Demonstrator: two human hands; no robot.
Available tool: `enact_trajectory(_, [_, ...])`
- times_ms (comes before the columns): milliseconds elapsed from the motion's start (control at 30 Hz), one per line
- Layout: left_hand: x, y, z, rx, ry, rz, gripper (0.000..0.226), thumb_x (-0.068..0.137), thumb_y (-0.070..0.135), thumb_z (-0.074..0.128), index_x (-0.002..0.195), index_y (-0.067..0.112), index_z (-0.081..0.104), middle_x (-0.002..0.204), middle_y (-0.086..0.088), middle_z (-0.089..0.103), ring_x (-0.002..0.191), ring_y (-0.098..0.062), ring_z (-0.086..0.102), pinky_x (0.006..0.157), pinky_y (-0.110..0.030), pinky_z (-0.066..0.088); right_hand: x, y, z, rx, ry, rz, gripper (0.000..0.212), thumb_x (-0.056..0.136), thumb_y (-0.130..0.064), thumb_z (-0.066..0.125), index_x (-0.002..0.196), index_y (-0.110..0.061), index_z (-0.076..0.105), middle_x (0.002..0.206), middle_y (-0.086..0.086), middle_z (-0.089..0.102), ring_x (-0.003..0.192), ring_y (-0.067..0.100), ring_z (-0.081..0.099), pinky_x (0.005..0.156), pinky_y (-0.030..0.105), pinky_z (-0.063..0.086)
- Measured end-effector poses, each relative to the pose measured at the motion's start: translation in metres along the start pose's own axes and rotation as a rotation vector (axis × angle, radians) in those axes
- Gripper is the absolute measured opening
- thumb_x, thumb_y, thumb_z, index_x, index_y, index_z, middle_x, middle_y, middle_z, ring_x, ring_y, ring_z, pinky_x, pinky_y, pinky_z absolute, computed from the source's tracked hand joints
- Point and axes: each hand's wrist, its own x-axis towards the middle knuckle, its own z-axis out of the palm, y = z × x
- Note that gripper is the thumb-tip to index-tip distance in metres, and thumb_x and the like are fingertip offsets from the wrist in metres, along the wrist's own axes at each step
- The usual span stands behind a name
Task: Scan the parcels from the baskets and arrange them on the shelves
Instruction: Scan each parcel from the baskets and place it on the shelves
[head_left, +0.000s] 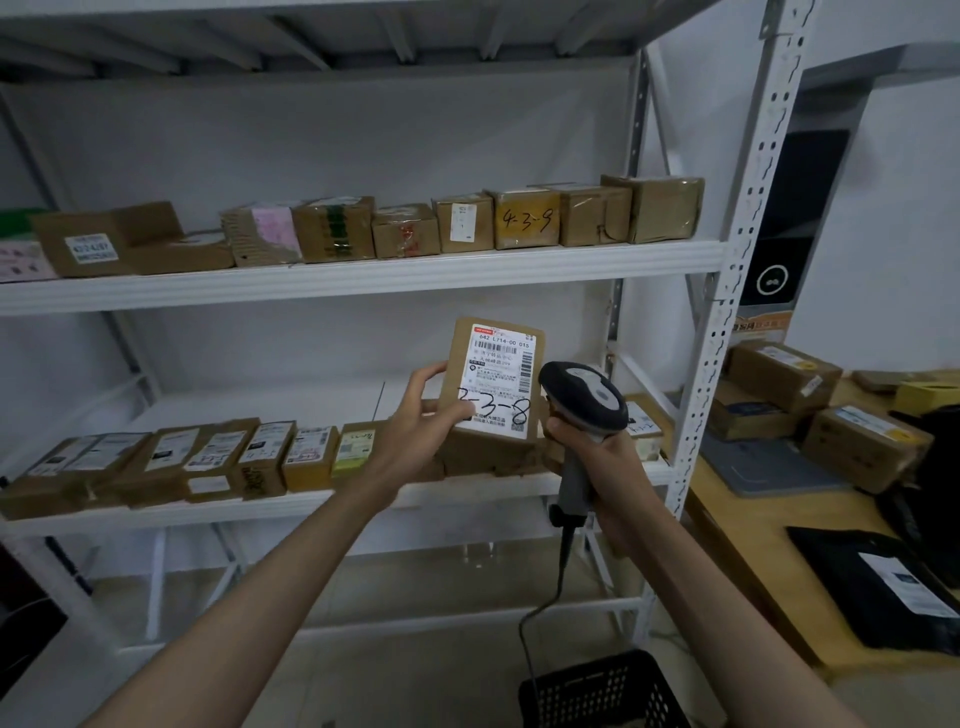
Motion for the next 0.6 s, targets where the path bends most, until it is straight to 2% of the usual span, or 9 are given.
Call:
enact_trajectory(100, [0.007, 0.008, -0.017, 0.107, 0.011, 0.093, 0.054, 0.095, 0.039, 0.065, 0.134, 0.056, 0.032, 0.116, 0.011, 0.061, 0.078, -0.001, 0.070, 0.055, -0.011, 0.052, -0.007, -0.001, -0.003, -0.136, 0.034, -0.045, 0.036, 0.087, -0.010, 0.076, 0.109, -0.036, 0.066, 0.096, -0.013, 0.076, 0.090, 0.008, 0.071, 0.075, 0.028, 0.061])
enact_trajectory(133, [0.010, 0.010, -0.023, 0.143, 0.012, 0.116, 0.055, 0.095, 0.038, 0.065, 0.136, 0.056, 0.032, 0.119, 0.010, 0.059, 0.078, -0.001, 0.069, 0.051, -0.010, 0.049, -0.009, -0.001, -0.004, -0.176, 0.026, -0.058, 0.036, 0.087, -0.009, 0.075, 0.106, -0.037, 0.065, 0.093, -0.014, 0.075, 0.087, 0.007, 0.071, 0.071, 0.025, 0.061])
enact_trajectory(200, [0.015, 0.014, -0.035, 0.215, 0.018, 0.146, 0.059, 0.094, 0.039, 0.065, 0.140, 0.055, 0.031, 0.131, 0.005, 0.055, 0.094, -0.008, 0.066, 0.058, -0.016, 0.054, -0.013, -0.002, -0.006, -0.259, 0.006, -0.083, 0.037, 0.087, -0.005, 0.074, 0.106, -0.036, 0.064, 0.093, -0.013, 0.075, 0.089, 0.009, 0.070, 0.072, 0.026, 0.061])
enact_trajectory(267, [0.021, 0.017, -0.048, 0.333, 0.009, 0.174, 0.064, 0.093, 0.043, 0.066, 0.144, 0.053, 0.030, 0.141, 0.001, 0.051, 0.113, -0.020, 0.060, 0.080, -0.037, 0.059, -0.016, -0.006, -0.006, -0.346, -0.021, -0.144, 0.043, 0.085, 0.001, 0.074, 0.106, -0.034, 0.062, 0.095, -0.007, 0.073, 0.094, 0.013, 0.069, 0.078, 0.029, 0.062])
enact_trajectory(333, [0.026, 0.022, -0.061, 0.464, -0.022, 0.208, 0.067, 0.089, 0.050, 0.064, 0.146, 0.054, 0.028, 0.144, -0.001, 0.049, 0.119, -0.022, 0.057, 0.091, -0.043, 0.054, -0.018, -0.011, -0.004, -0.454, -0.062, -0.236, 0.051, 0.082, 0.004, 0.075, 0.108, -0.037, 0.058, 0.104, -0.011, 0.069, 0.101, 0.002, 0.065, 0.082, 0.018, 0.057])
enact_trajectory(400, [0.030, 0.028, -0.071, 0.580, -0.052, 0.242, 0.071, 0.084, 0.058, 0.059, 0.146, 0.055, 0.027, 0.141, -0.001, 0.049, 0.119, -0.021, 0.056, 0.086, -0.037, 0.049, -0.019, -0.014, 0.000, -0.562, -0.092, -0.290, 0.051, 0.081, 0.004, 0.076, 0.105, -0.037, 0.058, 0.103, -0.012, 0.067, 0.096, -0.013, 0.061, 0.076, 0.005, 0.049])
enact_trajectory(433, [0.032, 0.031, -0.075, 0.629, -0.066, 0.253, 0.073, 0.082, 0.061, 0.057, 0.147, 0.055, 0.026, 0.140, -0.001, 0.048, 0.118, -0.021, 0.055, 0.084, -0.035, 0.047, -0.019, -0.014, 0.001, -0.605, -0.100, -0.305, 0.047, 0.081, 0.002, 0.077, 0.104, -0.035, 0.058, 0.102, -0.010, 0.066, 0.093, -0.014, 0.060, 0.074, 0.003, 0.047])
enact_trajectory(533, [0.037, 0.039, -0.083, 0.765, -0.092, 0.277, 0.077, 0.079, 0.067, 0.052, 0.149, 0.054, 0.022, 0.141, -0.006, 0.044, 0.113, -0.020, 0.053, 0.080, -0.033, 0.047, -0.019, -0.015, 0.009, -0.653, -0.120, -0.287, 0.043, 0.082, -0.004, 0.079, 0.105, -0.033, 0.058, 0.103, -0.009, 0.065, 0.093, -0.006, 0.060, 0.073, 0.006, 0.047])
enact_trajectory(600, [0.038, 0.041, -0.086, 0.829, -0.095, 0.302, 0.078, 0.079, 0.069, 0.050, 0.150, 0.053, 0.020, 0.143, -0.007, 0.042, 0.110, -0.019, 0.051, 0.080, -0.034, 0.047, -0.020, -0.017, 0.014, -0.648, -0.150, -0.279, 0.046, 0.081, -0.004, 0.080, 0.100, -0.039, 0.056, 0.099, -0.016, 0.063, 0.093, -0.012, 0.060, 0.071, 0.004, 0.047])
